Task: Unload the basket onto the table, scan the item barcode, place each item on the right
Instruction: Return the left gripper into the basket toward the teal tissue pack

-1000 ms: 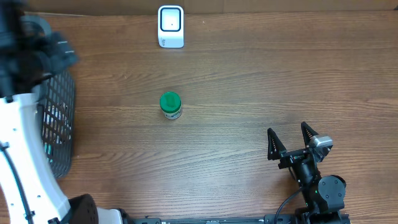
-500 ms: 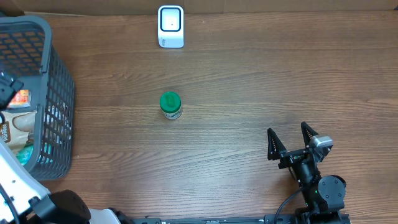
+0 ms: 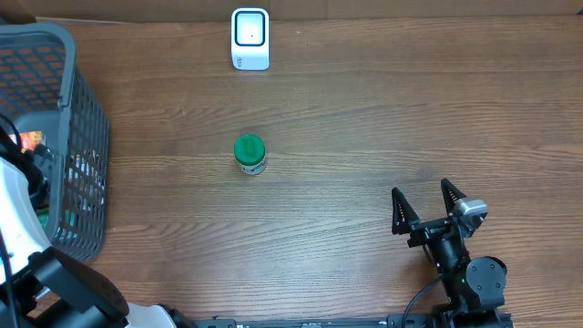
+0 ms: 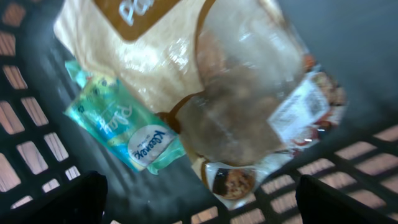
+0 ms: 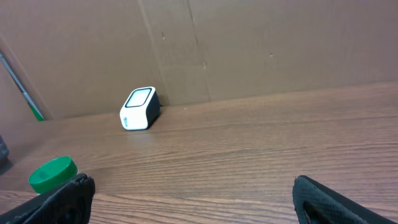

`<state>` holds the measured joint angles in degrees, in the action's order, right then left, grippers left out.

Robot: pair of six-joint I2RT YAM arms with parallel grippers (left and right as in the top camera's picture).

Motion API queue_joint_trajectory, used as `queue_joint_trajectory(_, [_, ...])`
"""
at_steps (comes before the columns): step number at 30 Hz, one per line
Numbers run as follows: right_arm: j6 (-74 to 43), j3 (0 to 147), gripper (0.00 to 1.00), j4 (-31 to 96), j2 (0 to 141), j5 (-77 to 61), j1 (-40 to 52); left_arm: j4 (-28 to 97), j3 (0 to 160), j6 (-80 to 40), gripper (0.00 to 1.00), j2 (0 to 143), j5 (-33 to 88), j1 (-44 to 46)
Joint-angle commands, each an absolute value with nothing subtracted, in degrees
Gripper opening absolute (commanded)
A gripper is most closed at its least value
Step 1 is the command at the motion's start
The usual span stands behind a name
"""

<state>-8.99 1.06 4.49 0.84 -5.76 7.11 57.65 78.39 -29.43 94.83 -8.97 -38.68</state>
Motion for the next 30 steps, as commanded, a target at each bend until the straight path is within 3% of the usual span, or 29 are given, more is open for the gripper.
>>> queue_joint_trajectory(1, [-8.91,0.47,1.00,4.23,0.19,-5.67,6.68,55.88,75.53,-31.97,0.99,95.24,-11.42,-39.00])
queue_joint_trajectory(21, [-8.91,0.47,1.00,4.23,0.19,-5.67,6.68,50.78,68.49,-30.30,0.98,95.26,-16.08,-40.66])
queue_joint_trajectory(30, [-8.91,0.47,1.00,4.23,0.19,-5.67,6.68,49.21,67.96,-14.68,0.87,96.60,-16.10,-41.12])
